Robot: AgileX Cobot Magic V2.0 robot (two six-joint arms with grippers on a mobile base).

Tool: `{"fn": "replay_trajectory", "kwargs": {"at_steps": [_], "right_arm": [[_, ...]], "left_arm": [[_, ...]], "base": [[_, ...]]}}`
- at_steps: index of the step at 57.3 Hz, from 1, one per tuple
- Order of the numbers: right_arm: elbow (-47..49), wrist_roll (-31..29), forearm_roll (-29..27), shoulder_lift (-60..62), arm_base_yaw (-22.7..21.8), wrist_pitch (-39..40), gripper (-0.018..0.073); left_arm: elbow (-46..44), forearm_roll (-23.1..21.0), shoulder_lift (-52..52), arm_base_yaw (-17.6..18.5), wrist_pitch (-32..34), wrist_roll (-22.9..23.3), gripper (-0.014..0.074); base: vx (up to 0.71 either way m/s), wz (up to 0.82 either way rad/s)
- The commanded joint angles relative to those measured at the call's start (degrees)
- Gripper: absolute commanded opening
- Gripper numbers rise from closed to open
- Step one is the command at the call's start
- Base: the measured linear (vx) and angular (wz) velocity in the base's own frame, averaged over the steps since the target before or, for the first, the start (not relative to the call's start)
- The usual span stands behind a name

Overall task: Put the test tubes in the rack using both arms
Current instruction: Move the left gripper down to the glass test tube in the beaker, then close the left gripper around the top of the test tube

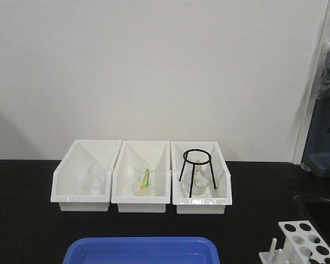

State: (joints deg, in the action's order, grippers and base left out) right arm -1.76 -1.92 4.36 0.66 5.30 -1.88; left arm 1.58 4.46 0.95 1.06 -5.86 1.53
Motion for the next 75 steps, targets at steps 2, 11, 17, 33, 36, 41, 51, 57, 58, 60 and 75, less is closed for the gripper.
{"fn": "replay_trajectory", "kwargs": {"at_steps": [2,11,17,33,36,41,51,57,58,60,75], "right_arm": [[-0.8,-0.2,0.4,0.5,-0.1,8.5,-0.0009],[1.3,-0.1,0.2,0.5,-0.1,17.4,-0.0009],[7.2,-0.5,0.3,-1.0,-0.1,9.7,-0.0009],[19.2,-0.4,0.3,-12.8,-0.1,-2.2,-0.0004],[19.5,-0.4,0.3,-14.8,-0.1,-1.9,-0.0001],[19.4,-0.4,0.3,-18.3,-0.1,-2.2,0.0006],[19.4,-0.2,0.3,-24.2,-0.1,-1.8,0.0066],[19.4,-0.2,0.3,-26.5,-0.1,-1.4,0.0133],[19.4,-0.2,0.3,-27.0,-0.1,-1.2,0.0151],[19.4,-0.2,0.3,-27.6,-0.1,-0.9,0.0181],[19.4,-0.2,0.3,-29.2,-0.1,-0.1,0.0345]], "left_arm": [[-1.9,-0.2,0.5,0.0,7.7,0.1,0.0054],[-2.7,-1.7,0.5,0.0,20.2,10.5,0.0056],[-6.5,-1.0,0.5,0.0,17.7,10.3,0.0064],[-19.3,6.2,6.9,0.0,3.1,4.0,0.0125],[-19.4,6.6,9.2,0.0,0.9,4.0,0.0149],[-19.4,6.6,13.4,0.0,-1.2,3.9,0.0212],[-19.4,6.6,19.1,0.0,0.6,0.5,0.0412],[-19.4,6.4,21.5,0.0,2.3,-1.5,0.0525],[-19.4,6.4,21.9,0.0,2.3,-1.5,0.0544],[-19.4,6.4,22.7,0.0,2.5,-1.5,0.0568],[-18.4,7.8,32.0,0.0,3.3,-8.1,0.0592]], "base": [[0.0,0.0],[0.0,0.0],[0.0,0.0],[0.0,0.0],[0.0,0.0],[0.0,0.0],[0.0,0.0],[0.0,0.0],[0.0,0.0],[0.0,0.0],[0.0,0.0]]}}
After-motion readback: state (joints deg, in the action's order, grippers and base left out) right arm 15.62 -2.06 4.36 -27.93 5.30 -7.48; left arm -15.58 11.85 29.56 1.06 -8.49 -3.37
